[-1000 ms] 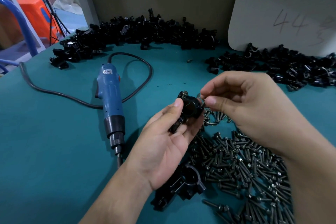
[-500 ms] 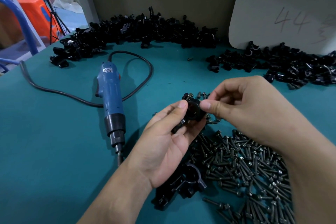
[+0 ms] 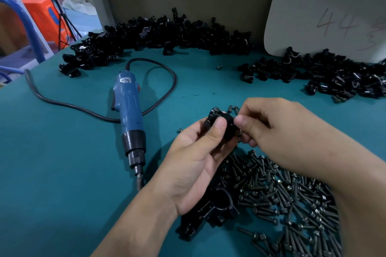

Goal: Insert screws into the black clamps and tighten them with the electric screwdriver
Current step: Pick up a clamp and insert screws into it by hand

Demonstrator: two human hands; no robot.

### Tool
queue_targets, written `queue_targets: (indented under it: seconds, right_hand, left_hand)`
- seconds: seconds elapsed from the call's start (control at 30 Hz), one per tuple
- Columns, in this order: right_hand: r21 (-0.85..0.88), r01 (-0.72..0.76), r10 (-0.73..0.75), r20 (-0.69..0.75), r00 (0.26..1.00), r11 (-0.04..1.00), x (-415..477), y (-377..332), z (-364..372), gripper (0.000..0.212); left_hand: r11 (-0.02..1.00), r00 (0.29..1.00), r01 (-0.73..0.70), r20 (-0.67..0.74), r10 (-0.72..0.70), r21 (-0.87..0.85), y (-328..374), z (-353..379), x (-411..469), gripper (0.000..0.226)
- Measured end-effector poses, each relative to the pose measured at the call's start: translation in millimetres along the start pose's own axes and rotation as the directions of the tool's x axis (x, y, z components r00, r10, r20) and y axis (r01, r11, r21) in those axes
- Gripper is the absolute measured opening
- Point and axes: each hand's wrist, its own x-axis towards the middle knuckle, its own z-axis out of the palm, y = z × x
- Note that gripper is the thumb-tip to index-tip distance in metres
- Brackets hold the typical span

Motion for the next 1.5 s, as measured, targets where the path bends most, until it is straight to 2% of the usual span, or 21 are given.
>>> queue_targets:
  seconds: [0.1, 0.3, 0.4, 0.57, 0.7, 0.83, 1.03, 1.13, 1.27, 1.47, 1.5]
  right_hand:
    - [-0.023, 0.005, -0.004, 0.041, 0.999, 1.0, -1, -2, 2, 0.025]
    - [-0.014, 0.017, -0.016, 0.067, 0.998, 1.0, -3, 2, -1, 0.01]
    - [-0.013, 0.002, -0.001, 0.115, 0.993, 1.0, -4, 1, 0, 0.015]
    - [-0.006, -0.023, 0.023, 0.15, 0.988, 1.0, -3, 1, 0, 0.026]
    - [0.042, -0.044, 0.037, 0.156, 0.987, 0.998, -1, 0, 2, 0.034]
    - [0.018, -0.03, 0.028, 0.124, 0.992, 0.999, 0, 0, 4, 0.044]
    - [-0.065, -0.004, 0.007, 0.05, 0.999, 0.998, 1, -1, 2, 0.022]
    - [-0.068, -0.018, 0.02, 0.033, 0.999, 0.998, 2, -4, 3, 0.019]
    - [-0.105, -0.047, 0.048, 0.008, 0.999, 0.993, 1, -5, 5, 0.041]
    - [-0.067, -0.076, 0.081, 0.077, 0.994, 0.995, 4, -4, 7, 0.071]
    - [-0.056, -0.077, 0.081, 0.091, 0.993, 0.996, 2, -2, 4, 0.07]
  left_hand:
    - [0.999, 0.999, 0.0, 0.037, -0.002, 0.034, 1, -3, 0, 0.046]
    - [0.999, 0.998, -0.018, 0.057, 0.016, 0.036, 1, -6, 3, 0.051]
    - [0.999, 0.997, -0.024, 0.075, 0.02, 0.048, -1, -6, 3, 0.049]
    - [0.999, 0.998, -0.022, 0.068, 0.019, 0.044, -3, -5, 2, 0.025]
    - [0.996, 0.999, -0.042, 0.033, 0.04, 0.08, -5, -5, 4, 0.028]
    - [0.995, 0.998, -0.043, 0.049, 0.038, 0.091, -4, -4, 4, 0.034]
    - [0.992, 0.999, -0.047, 0.028, 0.044, 0.121, -4, -5, 6, 0.036]
    - [0.985, 0.998, -0.057, 0.024, 0.054, 0.163, -5, -7, 6, 0.035]
    - [0.983, 0.998, -0.058, 0.029, 0.054, 0.176, -5, -7, 5, 0.034]
    - [0.992, 0.997, -0.065, 0.054, 0.06, 0.105, -3, -4, 4, 0.038]
    - [0.994, 0.997, -0.07, 0.049, 0.066, 0.088, -3, -4, 4, 0.037]
